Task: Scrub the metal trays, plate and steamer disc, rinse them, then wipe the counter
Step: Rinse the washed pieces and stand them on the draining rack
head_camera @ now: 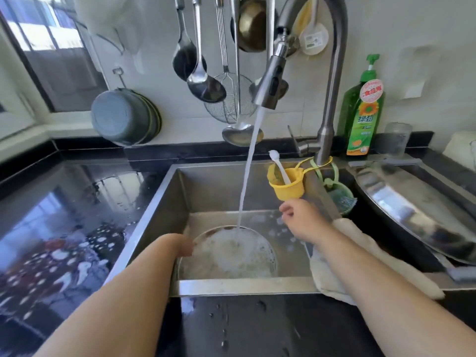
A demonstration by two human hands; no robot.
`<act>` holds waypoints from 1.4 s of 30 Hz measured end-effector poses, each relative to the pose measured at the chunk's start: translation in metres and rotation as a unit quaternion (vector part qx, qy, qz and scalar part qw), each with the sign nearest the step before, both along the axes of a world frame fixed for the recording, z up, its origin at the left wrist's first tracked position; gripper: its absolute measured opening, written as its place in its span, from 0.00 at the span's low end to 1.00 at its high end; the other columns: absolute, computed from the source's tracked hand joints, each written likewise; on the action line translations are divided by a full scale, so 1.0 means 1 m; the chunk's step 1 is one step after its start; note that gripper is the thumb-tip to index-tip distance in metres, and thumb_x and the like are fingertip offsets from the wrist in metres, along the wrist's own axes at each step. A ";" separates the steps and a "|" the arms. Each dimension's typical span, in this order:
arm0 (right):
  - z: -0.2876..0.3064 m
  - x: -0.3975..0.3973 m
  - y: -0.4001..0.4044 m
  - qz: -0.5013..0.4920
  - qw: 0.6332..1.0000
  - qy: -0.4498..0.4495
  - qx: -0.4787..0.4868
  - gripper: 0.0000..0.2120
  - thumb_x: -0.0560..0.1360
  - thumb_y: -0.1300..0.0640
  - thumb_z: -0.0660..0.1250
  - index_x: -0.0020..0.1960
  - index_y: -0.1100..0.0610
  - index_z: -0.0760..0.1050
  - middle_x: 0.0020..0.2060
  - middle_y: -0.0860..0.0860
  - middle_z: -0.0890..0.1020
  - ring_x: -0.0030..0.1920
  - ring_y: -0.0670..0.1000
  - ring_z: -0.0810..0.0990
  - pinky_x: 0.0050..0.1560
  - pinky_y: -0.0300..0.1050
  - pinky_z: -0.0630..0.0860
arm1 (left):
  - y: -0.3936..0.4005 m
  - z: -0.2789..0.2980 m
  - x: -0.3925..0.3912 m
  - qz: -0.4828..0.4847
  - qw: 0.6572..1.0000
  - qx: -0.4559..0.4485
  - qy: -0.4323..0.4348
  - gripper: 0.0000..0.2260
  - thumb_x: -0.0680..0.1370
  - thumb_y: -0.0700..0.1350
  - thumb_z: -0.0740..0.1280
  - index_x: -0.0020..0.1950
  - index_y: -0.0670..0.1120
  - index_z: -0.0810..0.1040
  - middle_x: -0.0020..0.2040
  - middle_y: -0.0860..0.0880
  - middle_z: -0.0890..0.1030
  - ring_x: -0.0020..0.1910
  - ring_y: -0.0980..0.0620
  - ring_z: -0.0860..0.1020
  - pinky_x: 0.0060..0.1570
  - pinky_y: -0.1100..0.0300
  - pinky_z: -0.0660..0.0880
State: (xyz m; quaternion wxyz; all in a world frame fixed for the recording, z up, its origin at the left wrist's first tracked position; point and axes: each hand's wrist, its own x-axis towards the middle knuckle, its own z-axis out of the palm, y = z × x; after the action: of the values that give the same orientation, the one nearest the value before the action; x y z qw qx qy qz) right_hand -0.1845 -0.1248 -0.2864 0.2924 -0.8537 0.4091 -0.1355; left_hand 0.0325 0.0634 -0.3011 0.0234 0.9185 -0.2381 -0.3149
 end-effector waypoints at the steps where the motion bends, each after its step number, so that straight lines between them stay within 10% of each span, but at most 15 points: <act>1: -0.006 0.002 -0.003 0.006 1.000 0.004 0.014 0.07 0.79 0.58 0.66 0.51 0.47 0.80 0.53 0.51 0.84 0.53 0.54 0.81 0.56 0.51 0.80 | 0.000 -0.015 0.006 0.044 0.998 -0.010 0.045 0.21 0.87 0.42 0.59 0.78 0.36 0.66 0.78 0.38 0.68 0.77 0.40 0.69 0.74 0.51 0.67; 7: -0.013 0.002 -0.008 0.016 0.998 -0.031 0.042 0.09 0.80 0.60 0.65 0.46 0.48 0.79 0.41 0.46 0.80 0.46 0.53 0.80 0.45 0.45 0.76 | 0.007 -0.066 0.043 0.184 0.964 -0.011 0.191 0.32 0.85 0.39 0.61 0.83 0.34 0.47 0.81 0.31 0.57 0.78 0.32 0.63 0.75 0.39 0.65; 13: -0.009 0.001 -0.011 0.001 0.997 -0.054 0.057 0.08 0.81 0.59 0.63 0.50 0.50 0.80 0.42 0.50 0.81 0.43 0.56 0.82 0.36 0.45 0.78 | 0.007 -0.071 0.055 0.231 0.956 -0.077 0.166 0.12 0.83 0.36 0.59 0.57 0.27 0.72 0.58 0.31 0.80 0.58 0.34 0.81 0.65 0.40 0.77; 19: -0.014 0.000 -0.011 0.005 0.997 -0.055 0.061 0.08 0.81 0.59 0.64 0.48 0.48 0.79 0.42 0.48 0.81 0.45 0.55 0.81 0.40 0.46 0.79 | -0.001 -0.041 0.039 0.169 0.969 -0.177 0.028 0.09 0.79 0.36 0.64 0.51 0.32 0.81 0.38 0.38 0.79 0.36 0.43 0.77 0.38 0.53 0.75; 27: -0.020 0.004 -0.016 0.004 0.995 -0.071 0.074 0.10 0.79 0.59 0.65 0.44 0.46 0.78 0.43 0.48 0.80 0.48 0.54 0.80 0.50 0.49 0.80 | -0.027 0.002 0.021 0.099 0.957 -0.272 -0.015 0.10 0.82 0.41 0.65 0.56 0.34 0.77 0.38 0.41 0.77 0.30 0.47 0.73 0.25 0.61 0.68; 32: -0.018 0.004 -0.016 -0.002 0.994 -0.074 0.077 0.11 0.79 0.59 0.65 0.43 0.44 0.77 0.44 0.48 0.80 0.47 0.53 0.80 0.46 0.46 0.77 | -0.049 0.037 -0.003 0.011 0.960 -0.277 -0.032 0.06 0.83 0.39 0.65 0.59 0.39 0.75 0.46 0.44 0.77 0.40 0.50 0.77 0.35 0.59 0.74; 36: -0.001 -0.002 -0.001 -0.013 0.993 -0.114 0.019 0.06 0.81 0.57 0.65 0.54 0.47 0.78 0.51 0.47 0.82 0.51 0.49 0.80 0.48 0.42 0.75 | -0.060 0.075 -0.017 -0.048 0.951 -0.291 -0.094 0.03 0.83 0.40 0.65 0.54 0.41 0.76 0.46 0.43 0.80 0.44 0.48 0.81 0.41 0.57 0.79; 42: 0.149 0.015 -0.004 -0.033 0.944 -0.326 -0.050 0.25 0.82 0.46 0.64 0.75 0.55 0.68 0.63 0.47 0.76 0.62 0.47 0.75 0.62 0.44 0.72 | -0.061 0.132 -0.013 -0.059 0.940 -0.311 -0.130 0.07 0.77 0.37 0.61 0.44 0.37 0.77 0.28 0.43 0.82 0.26 0.46 0.81 0.31 0.56 0.82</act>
State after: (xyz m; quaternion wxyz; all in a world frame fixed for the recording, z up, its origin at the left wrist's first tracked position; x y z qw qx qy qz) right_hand -0.1694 -0.1288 -0.1374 0.3621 -0.7624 0.3122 -0.4361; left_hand 0.0199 0.0020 -0.1691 0.2579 0.8829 -0.3785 -0.1036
